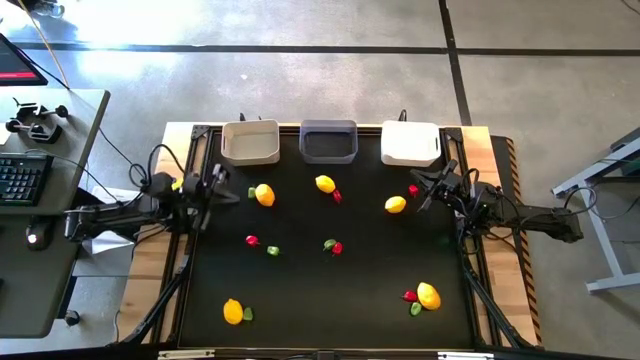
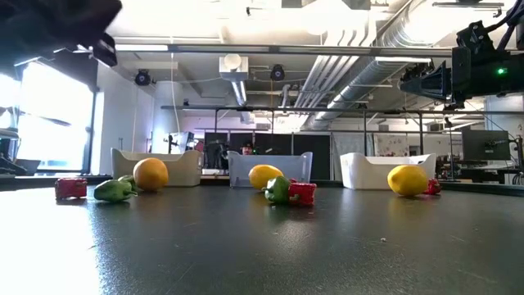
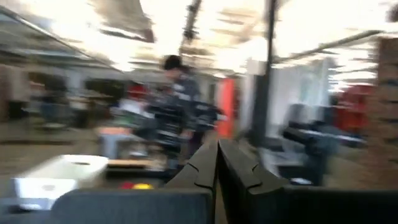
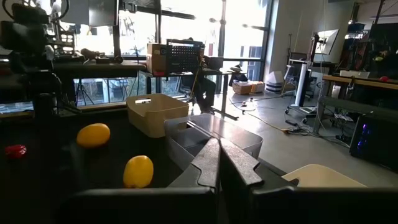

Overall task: Sort produce into baskets
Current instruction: Put the green bell pepper into the transparent bin

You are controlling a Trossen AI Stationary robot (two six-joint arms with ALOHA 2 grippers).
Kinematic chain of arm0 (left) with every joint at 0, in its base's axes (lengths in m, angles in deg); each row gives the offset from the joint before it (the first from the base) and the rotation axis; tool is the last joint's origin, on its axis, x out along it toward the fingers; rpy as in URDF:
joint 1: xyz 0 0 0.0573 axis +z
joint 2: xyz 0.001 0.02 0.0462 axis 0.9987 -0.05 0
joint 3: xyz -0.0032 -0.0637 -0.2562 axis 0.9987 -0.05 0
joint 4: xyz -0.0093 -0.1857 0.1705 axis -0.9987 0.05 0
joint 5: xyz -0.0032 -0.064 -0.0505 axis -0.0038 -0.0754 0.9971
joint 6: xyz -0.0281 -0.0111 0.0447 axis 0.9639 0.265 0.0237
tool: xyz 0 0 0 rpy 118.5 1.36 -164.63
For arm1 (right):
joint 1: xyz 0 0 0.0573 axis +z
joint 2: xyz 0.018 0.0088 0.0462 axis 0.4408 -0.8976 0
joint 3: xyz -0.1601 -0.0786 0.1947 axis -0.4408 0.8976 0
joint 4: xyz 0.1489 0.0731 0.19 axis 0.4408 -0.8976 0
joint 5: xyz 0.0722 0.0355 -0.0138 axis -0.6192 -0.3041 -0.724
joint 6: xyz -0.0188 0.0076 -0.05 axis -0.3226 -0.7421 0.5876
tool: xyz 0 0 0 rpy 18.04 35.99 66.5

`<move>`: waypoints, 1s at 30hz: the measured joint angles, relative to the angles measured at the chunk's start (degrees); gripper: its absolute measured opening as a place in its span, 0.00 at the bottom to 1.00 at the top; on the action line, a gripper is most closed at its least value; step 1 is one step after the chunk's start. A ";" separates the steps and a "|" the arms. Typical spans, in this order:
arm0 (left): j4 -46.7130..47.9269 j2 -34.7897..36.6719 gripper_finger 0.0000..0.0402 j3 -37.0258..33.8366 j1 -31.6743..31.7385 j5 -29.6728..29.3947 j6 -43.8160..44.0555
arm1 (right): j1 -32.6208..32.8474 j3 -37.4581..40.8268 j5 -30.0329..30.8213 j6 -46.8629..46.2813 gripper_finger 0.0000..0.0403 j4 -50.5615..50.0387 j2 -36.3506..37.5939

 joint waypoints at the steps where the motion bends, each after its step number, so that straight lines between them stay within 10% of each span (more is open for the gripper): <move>1: -0.06 -0.43 0.00 0.00 -0.28 0.07 2.13 | 0.02 0.00 -0.01 -0.02 0.00 0.00 0.00; 18: 10.53 -19.09 0.00 0.69 -4.93 -2.81 0.12 | 0.00 0.00 -0.02 -0.02 0.00 0.02 0.00; 30: 24.07 -33.88 0.00 16.89 -12.76 -14.76 -10.10 | 0.01 0.00 0.00 0.00 0.00 0.00 0.00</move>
